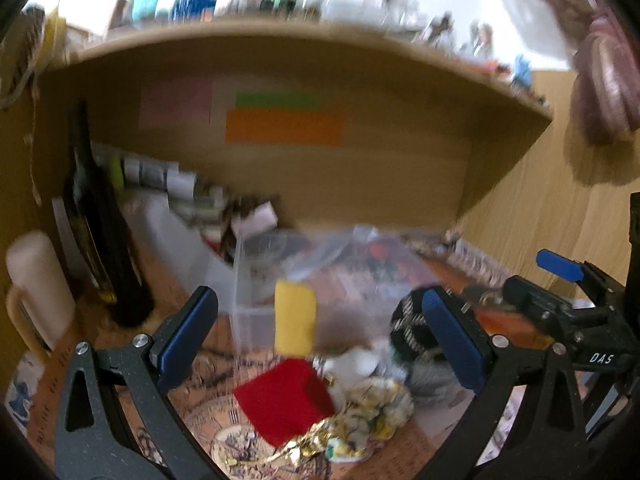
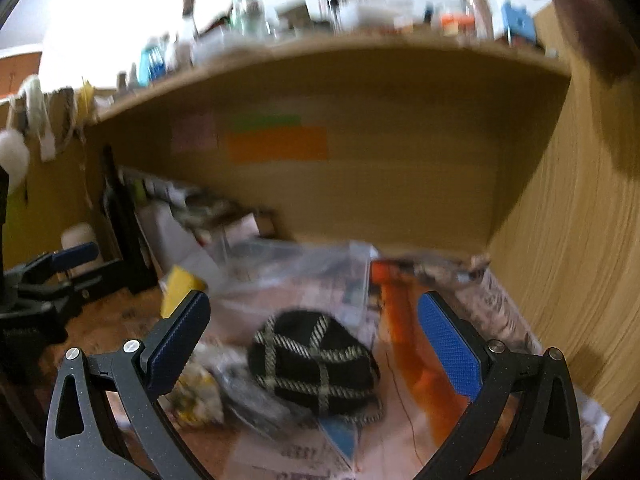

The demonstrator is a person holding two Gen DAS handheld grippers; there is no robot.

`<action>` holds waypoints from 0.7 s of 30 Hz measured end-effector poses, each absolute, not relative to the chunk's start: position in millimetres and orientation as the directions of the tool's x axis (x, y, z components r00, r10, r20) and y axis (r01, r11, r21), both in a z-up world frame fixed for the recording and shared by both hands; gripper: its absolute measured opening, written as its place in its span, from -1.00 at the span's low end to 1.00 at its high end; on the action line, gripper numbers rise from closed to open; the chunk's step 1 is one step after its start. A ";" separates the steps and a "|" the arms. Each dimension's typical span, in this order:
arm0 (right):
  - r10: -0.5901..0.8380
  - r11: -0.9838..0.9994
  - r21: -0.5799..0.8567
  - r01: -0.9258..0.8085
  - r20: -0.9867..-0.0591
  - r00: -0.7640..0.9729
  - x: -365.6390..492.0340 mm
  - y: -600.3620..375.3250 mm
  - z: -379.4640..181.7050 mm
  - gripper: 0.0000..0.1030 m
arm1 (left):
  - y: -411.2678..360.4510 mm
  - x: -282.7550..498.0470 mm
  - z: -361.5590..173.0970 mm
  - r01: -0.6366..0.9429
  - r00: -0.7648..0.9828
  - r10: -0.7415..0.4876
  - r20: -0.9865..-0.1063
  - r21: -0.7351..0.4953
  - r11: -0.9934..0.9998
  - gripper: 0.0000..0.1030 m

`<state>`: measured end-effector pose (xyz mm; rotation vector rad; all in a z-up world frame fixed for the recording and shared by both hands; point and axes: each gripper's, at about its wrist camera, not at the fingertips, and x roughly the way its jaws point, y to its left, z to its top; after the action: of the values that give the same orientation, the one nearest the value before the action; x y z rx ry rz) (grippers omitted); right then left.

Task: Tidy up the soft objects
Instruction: 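Grasp the yellow sponge with the left tool while the right tool grasps the black chain-patterned beanie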

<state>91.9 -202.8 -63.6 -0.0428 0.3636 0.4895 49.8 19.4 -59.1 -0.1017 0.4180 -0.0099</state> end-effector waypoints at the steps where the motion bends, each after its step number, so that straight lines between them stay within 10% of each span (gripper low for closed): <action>1: 0.450 0.883 0.052 -0.467 -0.376 0.810 96.7 -203.0 -68.9 1.00 | 22.8 55.4 -66.0 -0.016 0.903 -0.033 -0.429 -0.109 0.994 1.00; 8: 0.450 0.879 0.127 -0.459 -0.539 0.712 131.4 -205.7 -101.0 0.75 | 44.6 89.8 -99.9 -0.086 0.843 -0.025 -0.537 -0.180 0.980 0.96; 21: 0.481 0.844 0.178 -0.507 -0.669 0.567 168.7 -199.0 -134.6 -0.05 | 48.1 124.6 -135.8 -0.092 0.803 -0.034 -0.595 -0.180 0.979 0.00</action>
<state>168.7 -199.0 -134.6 -0.0351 0.7748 0.5807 124.6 48.1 -135.8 -0.2044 0.6389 0.0310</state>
